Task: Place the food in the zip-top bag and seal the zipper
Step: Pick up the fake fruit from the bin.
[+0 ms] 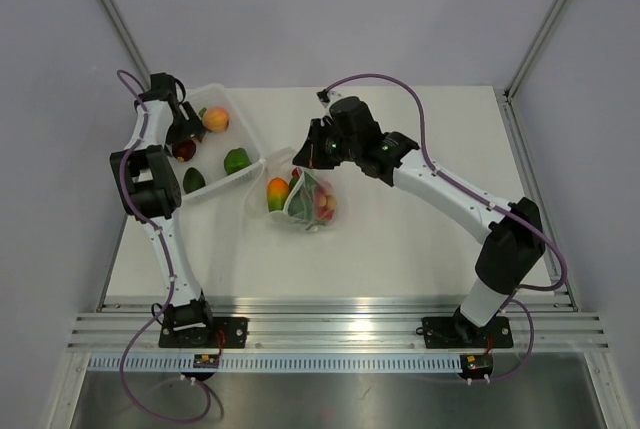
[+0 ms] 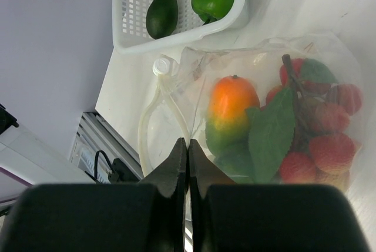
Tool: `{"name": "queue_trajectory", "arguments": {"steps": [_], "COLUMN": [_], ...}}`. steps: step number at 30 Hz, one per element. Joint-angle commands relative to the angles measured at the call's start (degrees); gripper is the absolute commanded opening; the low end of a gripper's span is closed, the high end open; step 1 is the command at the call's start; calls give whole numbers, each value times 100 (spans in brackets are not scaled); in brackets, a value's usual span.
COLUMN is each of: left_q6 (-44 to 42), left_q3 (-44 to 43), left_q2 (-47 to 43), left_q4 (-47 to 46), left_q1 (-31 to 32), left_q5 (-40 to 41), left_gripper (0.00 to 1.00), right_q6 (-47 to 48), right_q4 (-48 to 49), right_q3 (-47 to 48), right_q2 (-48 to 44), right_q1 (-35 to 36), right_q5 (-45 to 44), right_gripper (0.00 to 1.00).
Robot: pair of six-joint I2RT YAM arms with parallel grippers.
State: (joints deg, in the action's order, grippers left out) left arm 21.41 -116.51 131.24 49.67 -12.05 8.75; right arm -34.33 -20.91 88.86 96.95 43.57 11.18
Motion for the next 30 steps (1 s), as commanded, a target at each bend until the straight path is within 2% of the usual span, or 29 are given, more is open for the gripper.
{"name": "queue_trajectory", "arguments": {"steps": [1, 3, 12, 17, 18, 21, 24, 30], "left_q6": [-40, -23, 118, 127, 153, 232, 293, 303], "left_q3": [-3, -74, -232, -171, -136, 93, 444, 1472], "left_q2": [7, 68, 262, 51, -115, -544, -967, -2364], "left_q4": [-212, -195, -168, -115, -133, -221, -309, -440], "left_q1": [1, -16, 10, 80, 107, 159, 247, 563], "left_q5": [-251, -295, -348, -278, -260, -304, -260, -234], "left_gripper": [95, 94, 78, 51, 42, 29, 27, 27], "right_q6": [14, 14, 49, 58, 58, 31, 5, -13], "right_q4": [131, 113, 87, 78, 78, 78, 113, 140], "right_q3": [342, 351, 290, 281, 281, 281, 237, 149], "right_q2": [35, 26, -35, -71, -71, -71, -97, -132], "right_q1": [55, 55, 46, 46, 55, 55, 55, 55], "right_q5": [77, 69, -11, -37, -37, -28, -28, -46], "right_gripper": [4, 4, 4, 4, 4, 4, 4, 4]}}
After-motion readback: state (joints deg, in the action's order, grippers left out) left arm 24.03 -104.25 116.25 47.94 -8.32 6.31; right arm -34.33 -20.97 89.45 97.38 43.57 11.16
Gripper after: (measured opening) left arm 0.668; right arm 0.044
